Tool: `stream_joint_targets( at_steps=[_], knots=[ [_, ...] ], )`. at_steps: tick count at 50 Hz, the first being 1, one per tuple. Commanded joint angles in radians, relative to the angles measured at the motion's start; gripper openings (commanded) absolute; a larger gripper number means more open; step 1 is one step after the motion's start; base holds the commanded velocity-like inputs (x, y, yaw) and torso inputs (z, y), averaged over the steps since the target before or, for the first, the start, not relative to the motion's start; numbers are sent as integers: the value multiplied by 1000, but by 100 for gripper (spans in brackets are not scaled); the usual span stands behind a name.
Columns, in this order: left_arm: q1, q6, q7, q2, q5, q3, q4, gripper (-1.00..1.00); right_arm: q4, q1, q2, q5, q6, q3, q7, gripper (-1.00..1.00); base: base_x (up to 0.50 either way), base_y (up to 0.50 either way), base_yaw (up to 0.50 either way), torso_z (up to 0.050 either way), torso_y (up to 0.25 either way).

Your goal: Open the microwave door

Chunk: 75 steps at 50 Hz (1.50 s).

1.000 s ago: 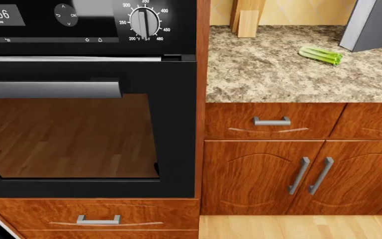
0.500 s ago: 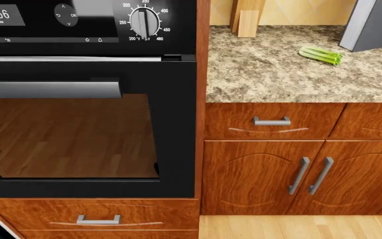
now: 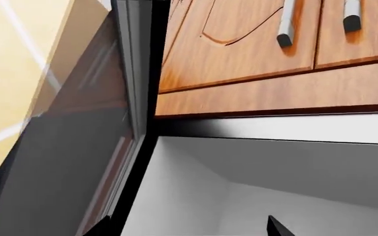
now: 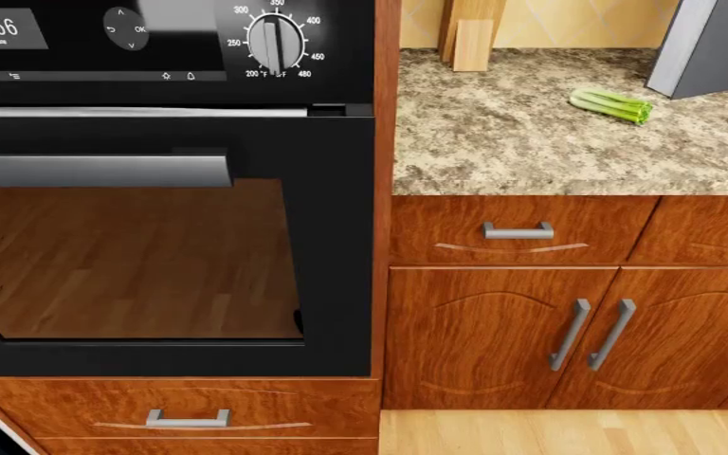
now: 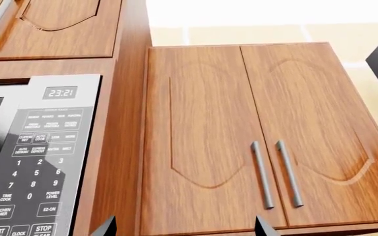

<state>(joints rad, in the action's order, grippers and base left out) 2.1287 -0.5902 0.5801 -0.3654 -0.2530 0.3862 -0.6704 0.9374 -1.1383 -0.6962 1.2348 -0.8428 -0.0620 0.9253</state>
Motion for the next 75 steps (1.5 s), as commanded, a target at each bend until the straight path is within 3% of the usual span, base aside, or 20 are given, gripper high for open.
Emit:
stream_joint_targets(
  at_steps=[1,32,60,75],
  knots=[
    [-5,-45,1,-87,36,18,43,100,-3,-12,1,4,1,9,6,100,0,0,0,0,0],
    [74,-120,-43,-324,150,71,74,100,-11,-47,11,4,1,47,13,100,0,0,0,0,0],
    [215,-29,-150,-513,320,170,-202,100,-24,-116,32,13,-19,102,38,100,0,0,0,0,0],
    [227,44,-360,-459,873,-240,-262,100,-32,-141,36,15,-25,122,43,100,0,0,0,0,0]
  ],
)
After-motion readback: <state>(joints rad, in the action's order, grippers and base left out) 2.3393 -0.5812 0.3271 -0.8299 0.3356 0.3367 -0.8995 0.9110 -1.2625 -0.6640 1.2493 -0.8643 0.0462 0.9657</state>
